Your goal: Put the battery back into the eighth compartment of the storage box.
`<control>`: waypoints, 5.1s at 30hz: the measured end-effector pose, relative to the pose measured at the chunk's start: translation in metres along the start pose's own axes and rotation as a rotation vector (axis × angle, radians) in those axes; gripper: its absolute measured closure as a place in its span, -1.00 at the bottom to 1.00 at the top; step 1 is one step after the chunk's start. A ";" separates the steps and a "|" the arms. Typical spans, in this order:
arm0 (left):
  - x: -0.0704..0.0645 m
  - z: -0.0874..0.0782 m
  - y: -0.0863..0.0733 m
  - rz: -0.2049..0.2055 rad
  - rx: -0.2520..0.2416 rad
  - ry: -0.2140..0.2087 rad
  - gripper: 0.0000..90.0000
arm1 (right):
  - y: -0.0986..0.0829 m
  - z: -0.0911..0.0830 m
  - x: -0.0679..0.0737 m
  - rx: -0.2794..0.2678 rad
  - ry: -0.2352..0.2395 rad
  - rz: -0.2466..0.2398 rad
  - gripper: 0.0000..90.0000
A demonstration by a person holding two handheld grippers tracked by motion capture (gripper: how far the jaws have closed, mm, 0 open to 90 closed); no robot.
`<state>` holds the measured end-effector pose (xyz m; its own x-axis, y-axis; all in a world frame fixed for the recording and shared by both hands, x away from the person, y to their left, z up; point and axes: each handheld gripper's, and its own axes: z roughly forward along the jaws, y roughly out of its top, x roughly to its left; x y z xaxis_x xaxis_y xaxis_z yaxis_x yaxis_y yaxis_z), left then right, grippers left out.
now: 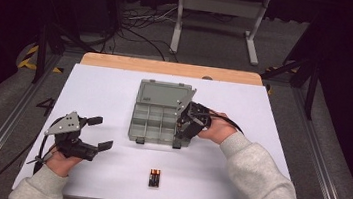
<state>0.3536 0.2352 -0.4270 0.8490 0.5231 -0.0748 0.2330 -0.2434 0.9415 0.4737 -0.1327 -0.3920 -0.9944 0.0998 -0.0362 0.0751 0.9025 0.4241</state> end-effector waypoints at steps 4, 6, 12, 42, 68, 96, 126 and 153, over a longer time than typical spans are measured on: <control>0.000 0.000 0.000 0.000 0.000 0.000 -0.85 | 0.000 0.000 0.000 -0.001 0.002 -0.002 -0.08; 0.000 0.000 0.000 0.001 0.000 0.000 -0.85 | 0.000 0.001 0.000 -0.004 0.004 -0.012 -0.08; 0.000 0.000 0.000 0.001 -0.001 -0.003 -0.85 | 0.001 0.003 0.001 0.003 0.011 -0.023 -0.08; 0.000 0.000 0.000 -0.001 -0.004 -0.001 -0.85 | 0.005 -0.006 0.010 -0.032 -0.025 -0.033 -0.47; 0.000 0.001 0.000 -0.001 -0.004 -0.003 -0.85 | 0.015 -0.033 0.083 -0.141 -0.073 -0.045 -0.84; -0.001 0.000 0.000 0.000 -0.009 -0.001 -0.85 | 0.011 0.014 0.120 -0.092 0.010 -0.031 -0.84; -0.002 0.000 0.001 0.000 -0.005 0.000 -0.85 | 0.011 0.052 0.142 -0.043 0.070 -0.047 -0.77; -0.002 -0.001 0.001 0.002 -0.013 0.000 -0.85 | 0.012 0.051 0.145 -0.050 0.049 -0.070 -0.09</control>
<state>0.3523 0.2346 -0.4260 0.8492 0.5230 -0.0732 0.2254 -0.2336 0.9458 0.3343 -0.0864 -0.4382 -0.9996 0.0149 -0.0233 0.0023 0.8845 0.4666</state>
